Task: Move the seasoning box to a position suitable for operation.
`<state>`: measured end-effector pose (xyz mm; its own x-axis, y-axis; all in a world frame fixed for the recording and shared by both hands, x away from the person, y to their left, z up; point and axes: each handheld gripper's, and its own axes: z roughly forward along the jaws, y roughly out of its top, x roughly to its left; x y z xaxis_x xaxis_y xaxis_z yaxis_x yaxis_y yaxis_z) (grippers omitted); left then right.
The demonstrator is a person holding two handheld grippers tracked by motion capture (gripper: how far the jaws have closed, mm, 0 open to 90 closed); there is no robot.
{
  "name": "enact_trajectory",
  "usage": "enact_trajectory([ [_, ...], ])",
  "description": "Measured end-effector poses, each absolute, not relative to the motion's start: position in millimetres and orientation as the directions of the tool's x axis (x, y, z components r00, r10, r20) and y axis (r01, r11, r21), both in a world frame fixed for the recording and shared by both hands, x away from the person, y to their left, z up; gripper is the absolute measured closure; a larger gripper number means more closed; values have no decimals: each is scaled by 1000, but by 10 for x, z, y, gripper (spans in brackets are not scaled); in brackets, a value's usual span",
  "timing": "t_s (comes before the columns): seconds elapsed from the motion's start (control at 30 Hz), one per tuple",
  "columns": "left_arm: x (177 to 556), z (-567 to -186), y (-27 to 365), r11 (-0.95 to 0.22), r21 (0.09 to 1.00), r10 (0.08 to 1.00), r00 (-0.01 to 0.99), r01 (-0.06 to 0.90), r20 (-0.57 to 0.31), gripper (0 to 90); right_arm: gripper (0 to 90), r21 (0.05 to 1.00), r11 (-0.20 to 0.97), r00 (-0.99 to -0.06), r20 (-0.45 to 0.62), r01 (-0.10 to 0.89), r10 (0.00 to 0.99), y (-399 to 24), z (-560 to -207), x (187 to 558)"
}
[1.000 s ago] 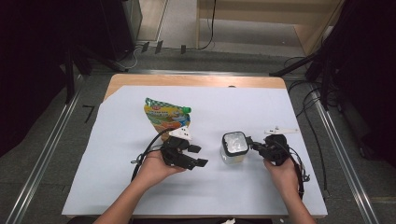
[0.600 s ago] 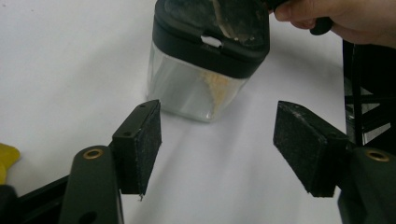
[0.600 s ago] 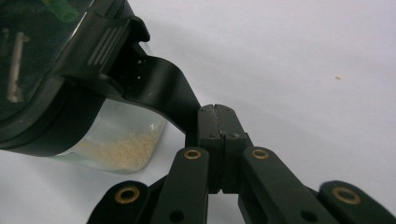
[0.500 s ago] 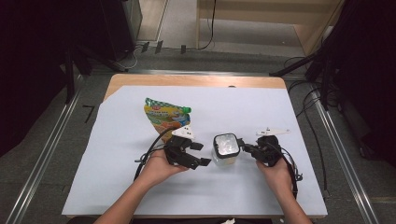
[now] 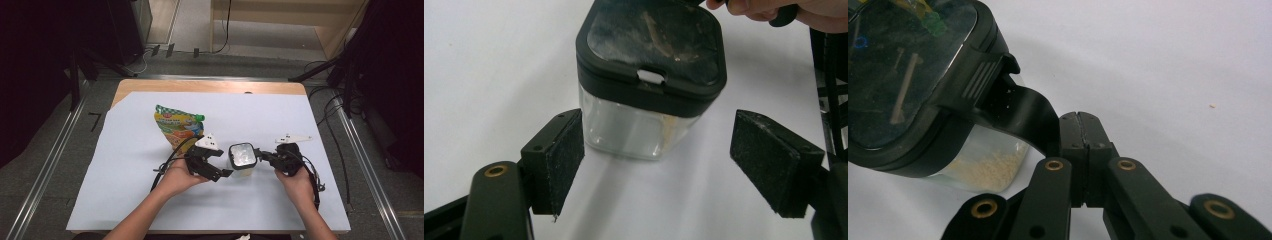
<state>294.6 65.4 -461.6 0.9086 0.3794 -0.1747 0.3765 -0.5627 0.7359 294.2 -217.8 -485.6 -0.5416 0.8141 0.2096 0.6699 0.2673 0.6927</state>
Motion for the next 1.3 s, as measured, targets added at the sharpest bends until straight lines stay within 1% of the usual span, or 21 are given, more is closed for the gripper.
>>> enact_trajectory([
  [0.07, 2974, -4604, 622, -559, 739, 384, 907, 376, -170, 222, 900, 689, 268, -542, 215, 674, 812, -2182, -4853, 2949],
  [0.17, 2998, -4613, 588, -545, 740, 387, 902, 393, -194, 222, 900, 682, 270, -546, 225, 680, 807, -2188, -4837, 2956],
  [0.27, 3016, -4636, 539, -559, 734, 385, 905, 386, -183, 213, 900, 679, 293, -560, 210, 673, 801, -2181, -4807, 2989],
  [0.33, 3017, -4644, 476, -581, 724, 384, 910, 371, -158, 208, 900, 677, 297, -566, 214, 673, 796, -2186, -4808, 3023],
  [0.57, 3062, -4658, 418, -586, 734, 364, 921, 344, -142, 171, 900, 678, 292, -568, 223, 674, 793, -2182, -4832, 3070],
  [0.63, 3066, -4664, 381, -587, 743, 355, 927, 322, -121, 167, 900, 679, 289, -567, 227, 675, 791, -2185, -4838, 3071],
  [1.0, 3054, -4654, 303, -617, 736, 349, 935, 278, -61, 165, 900, 686, 287, -567, 220, 668, 794, -2184, -4835, 3053],
  [1.17, 3060, -4624, 285, -637, 719, 346, 937, 278, -55, 168, 900, 687, 286, -566, 221, 669, 794, -2184, -4835, 3048],
  [1.3, 3058, -4577, 253, -669, 697, 335, 942, 258, -27, 173, 900, 686, 287, -566, 219, 669, 795, -2183, -4836, 3045],
])
